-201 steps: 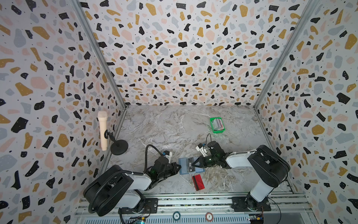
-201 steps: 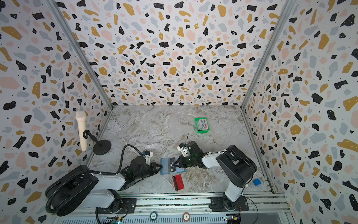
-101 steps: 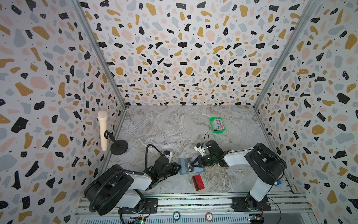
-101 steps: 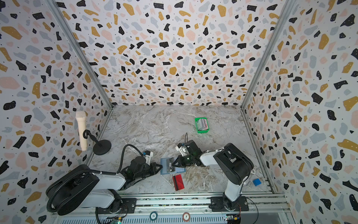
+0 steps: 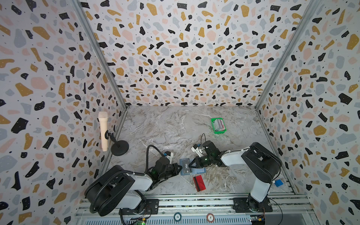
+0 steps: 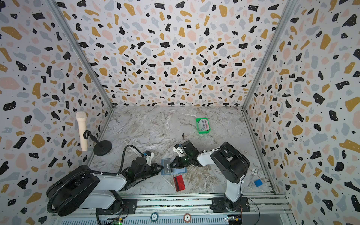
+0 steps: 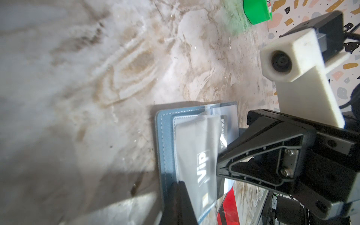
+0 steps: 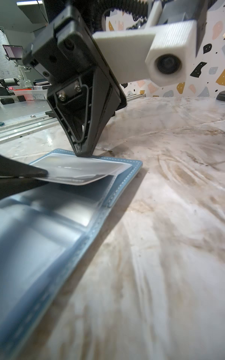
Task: Insert credit cards into a card holder
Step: Insert the credit card into the card slot.
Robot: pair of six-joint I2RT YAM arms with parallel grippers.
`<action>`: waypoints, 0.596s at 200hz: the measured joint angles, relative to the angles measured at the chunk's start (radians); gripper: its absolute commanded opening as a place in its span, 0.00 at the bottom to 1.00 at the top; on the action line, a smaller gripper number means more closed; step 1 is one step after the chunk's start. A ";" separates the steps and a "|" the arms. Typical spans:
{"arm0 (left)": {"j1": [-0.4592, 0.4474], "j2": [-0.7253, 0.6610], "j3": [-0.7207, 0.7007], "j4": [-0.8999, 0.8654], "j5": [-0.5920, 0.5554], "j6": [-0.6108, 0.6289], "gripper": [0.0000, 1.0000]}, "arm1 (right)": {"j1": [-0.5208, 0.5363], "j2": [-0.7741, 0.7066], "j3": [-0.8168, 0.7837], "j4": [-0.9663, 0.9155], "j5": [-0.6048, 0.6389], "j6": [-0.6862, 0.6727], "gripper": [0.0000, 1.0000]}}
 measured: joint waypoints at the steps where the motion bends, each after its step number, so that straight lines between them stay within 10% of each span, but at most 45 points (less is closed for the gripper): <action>1: 0.000 0.000 0.000 0.000 0.000 0.000 0.00 | 0.000 0.000 0.000 -0.001 0.000 0.002 0.18; 30: 0.000 -0.014 0.000 -0.009 0.000 0.002 0.00 | 0.004 -0.045 0.005 -0.054 0.027 -0.011 0.50; 63: 0.000 -0.026 0.000 -0.020 0.000 0.008 0.00 | 0.014 -0.137 0.005 -0.163 0.114 -0.042 0.56; 119: 0.000 -0.026 0.000 -0.031 -0.002 0.011 0.00 | 0.052 -0.193 0.056 -0.343 0.337 -0.133 0.04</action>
